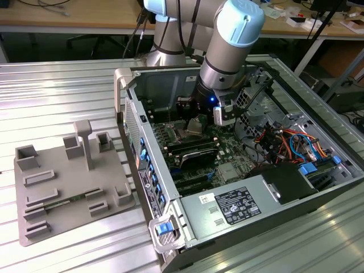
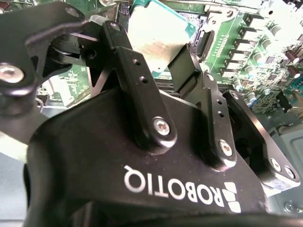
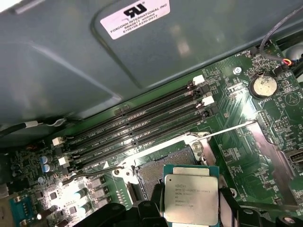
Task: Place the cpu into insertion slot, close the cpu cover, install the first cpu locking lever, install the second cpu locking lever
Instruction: 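Place the cpu into insertion slot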
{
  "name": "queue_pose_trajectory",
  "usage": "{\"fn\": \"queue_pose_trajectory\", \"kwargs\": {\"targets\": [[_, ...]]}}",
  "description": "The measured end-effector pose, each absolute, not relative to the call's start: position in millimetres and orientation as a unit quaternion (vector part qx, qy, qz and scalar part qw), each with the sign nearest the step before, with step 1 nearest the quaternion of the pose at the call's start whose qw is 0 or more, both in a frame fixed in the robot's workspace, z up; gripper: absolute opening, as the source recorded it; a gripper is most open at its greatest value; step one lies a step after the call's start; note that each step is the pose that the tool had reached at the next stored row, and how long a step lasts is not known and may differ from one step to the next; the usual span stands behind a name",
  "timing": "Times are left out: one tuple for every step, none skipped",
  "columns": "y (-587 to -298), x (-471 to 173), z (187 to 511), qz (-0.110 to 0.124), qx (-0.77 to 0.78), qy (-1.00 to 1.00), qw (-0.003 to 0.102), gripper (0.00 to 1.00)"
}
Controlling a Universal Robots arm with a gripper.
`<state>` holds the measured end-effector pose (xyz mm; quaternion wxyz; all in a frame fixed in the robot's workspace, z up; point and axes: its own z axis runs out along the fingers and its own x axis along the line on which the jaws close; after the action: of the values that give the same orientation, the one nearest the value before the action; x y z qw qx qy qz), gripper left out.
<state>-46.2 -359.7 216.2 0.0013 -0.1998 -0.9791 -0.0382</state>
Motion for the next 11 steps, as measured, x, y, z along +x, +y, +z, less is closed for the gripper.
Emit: {"fn": "queue_pose_trajectory", "kwargs": {"targets": [[-359.4, -46.5, 216.3, -0.038, -0.201, -0.979, 0.001, 0.55], [-359.2, -47.4, 216.4, -0.038, -0.203, -0.978, 0.001, 0.55], [-359.0, -48.6, 216.4, -0.038, -0.204, -0.978, 0.001, 0.55], [-358.6, -50.1, 216.3, -0.038, -0.205, -0.978, 0.001, 0.55], [-357.5, -51.4, 216.3, -0.037, -0.205, -0.978, 0.001, 0.55], [-356.6, -51.7, 216.3, -0.035, -0.206, -0.978, 0.000, 0.55], [-355.8, -51.8, 216.4, -0.033, -0.206, -0.978, 0.000, 0.55], [-354.7, -51.8, 216.4, -0.030, -0.206, -0.978, -0.001, 0.55], [-353.2, -51.8, 216.3, -0.028, -0.206, -0.978, -0.001, 0.55], [-351.8, -51.8, 216.3, -0.026, -0.206, -0.978, -0.002, 0.55], [-350.4, -51.9, 216.3, -0.025, -0.206, -0.978, -0.002, 0.55]]}}
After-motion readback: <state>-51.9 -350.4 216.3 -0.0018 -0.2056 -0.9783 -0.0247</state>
